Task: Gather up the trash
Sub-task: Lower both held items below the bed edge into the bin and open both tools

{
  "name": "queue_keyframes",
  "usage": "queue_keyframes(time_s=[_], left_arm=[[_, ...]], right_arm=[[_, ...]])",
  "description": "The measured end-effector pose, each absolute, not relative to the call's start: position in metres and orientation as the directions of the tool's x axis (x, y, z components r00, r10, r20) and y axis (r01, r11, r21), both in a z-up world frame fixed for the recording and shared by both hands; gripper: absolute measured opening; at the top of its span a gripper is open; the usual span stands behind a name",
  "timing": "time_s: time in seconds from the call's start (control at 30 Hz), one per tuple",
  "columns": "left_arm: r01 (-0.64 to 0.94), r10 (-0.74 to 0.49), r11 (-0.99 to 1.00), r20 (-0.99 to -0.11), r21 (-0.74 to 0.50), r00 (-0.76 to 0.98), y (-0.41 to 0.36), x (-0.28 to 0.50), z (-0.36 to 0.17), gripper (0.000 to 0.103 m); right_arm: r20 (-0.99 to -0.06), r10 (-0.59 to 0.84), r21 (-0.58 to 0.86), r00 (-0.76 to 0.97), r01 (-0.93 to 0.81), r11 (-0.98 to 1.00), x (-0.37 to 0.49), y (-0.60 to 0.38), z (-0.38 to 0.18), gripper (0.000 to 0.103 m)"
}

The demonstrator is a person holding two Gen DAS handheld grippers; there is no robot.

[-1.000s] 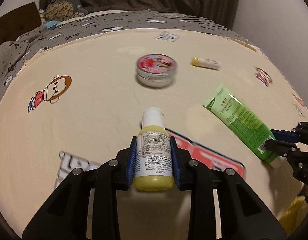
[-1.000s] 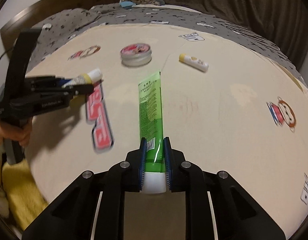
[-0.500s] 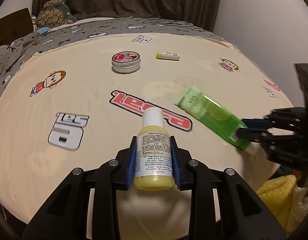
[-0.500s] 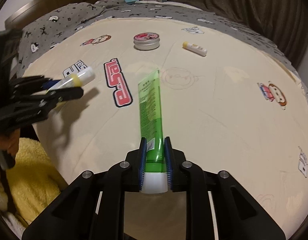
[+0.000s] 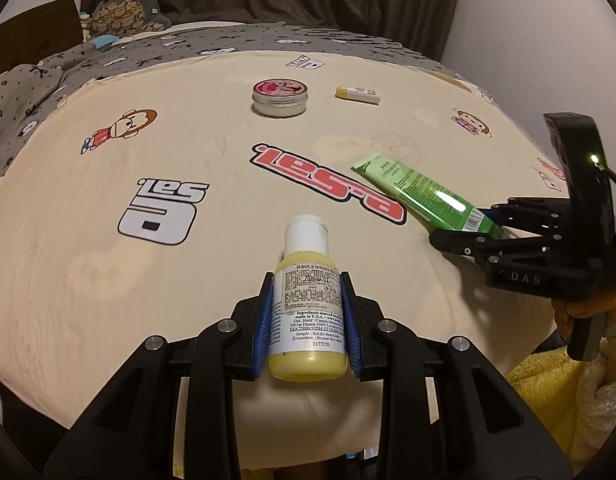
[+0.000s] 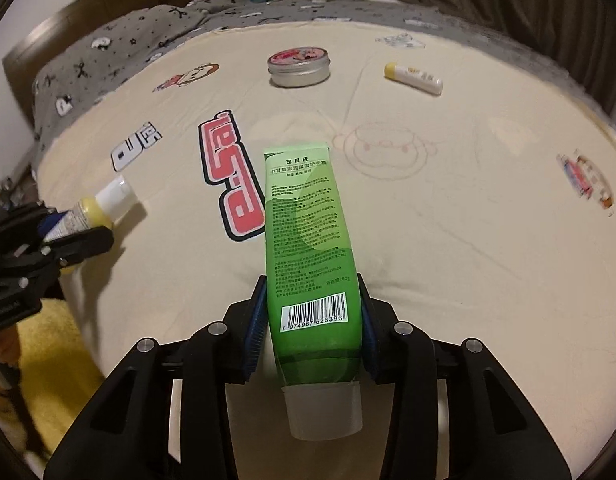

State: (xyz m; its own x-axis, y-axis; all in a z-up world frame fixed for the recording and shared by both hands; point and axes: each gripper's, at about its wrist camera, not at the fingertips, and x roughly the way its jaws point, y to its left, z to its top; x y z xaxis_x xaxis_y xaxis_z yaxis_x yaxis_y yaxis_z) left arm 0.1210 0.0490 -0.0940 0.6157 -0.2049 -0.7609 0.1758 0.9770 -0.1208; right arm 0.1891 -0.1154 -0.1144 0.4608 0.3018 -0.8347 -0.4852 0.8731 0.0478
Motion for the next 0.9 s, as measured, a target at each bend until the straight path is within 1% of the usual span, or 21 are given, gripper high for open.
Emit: queue_keyframes(time_s=[0.23, 0.4, 0.57, 0.73, 0.9], left_arm=[[0.210, -0.220, 0.972, -0.737, -0.109, 0.639, 0.036, 0.095, -0.083, 0.029], [0.259, -0.262, 0.959, -0.719, -0.117, 0.644, 0.017, 0.071, -0.076, 0.029], [0.312, -0.278, 0.946, -0.701, -0.083, 0.657, -0.008, 0.045, -0.071, 0.029], [0.367, -0.326, 0.925, -0.698, -0.097, 0.637, -0.023, 0.021, -0.073, 0.029], [0.415, -0.354, 0.904, -0.726, -0.104, 0.589, -0.033, -0.006, -0.087, 0.029]], right_arm=[[-0.803, 0.281, 0.006, 0.526, -0.464, 0.886, 0.158, -0.133, -0.097, 0.040], [-0.761, 0.256, -0.042, 0.596, -0.439, 0.898, 0.114, -0.161, -0.073, 0.040], [-0.719, 0.236, -0.075, 0.654, -0.411, 0.909, 0.073, -0.186, -0.053, 0.040], [-0.686, 0.259, -0.028, 0.680, -0.380, 0.925, 0.031, -0.210, -0.047, 0.040], [-0.690, 0.296, 0.041, 0.661, -0.372, 0.927, -0.001, -0.217, -0.061, 0.040]])
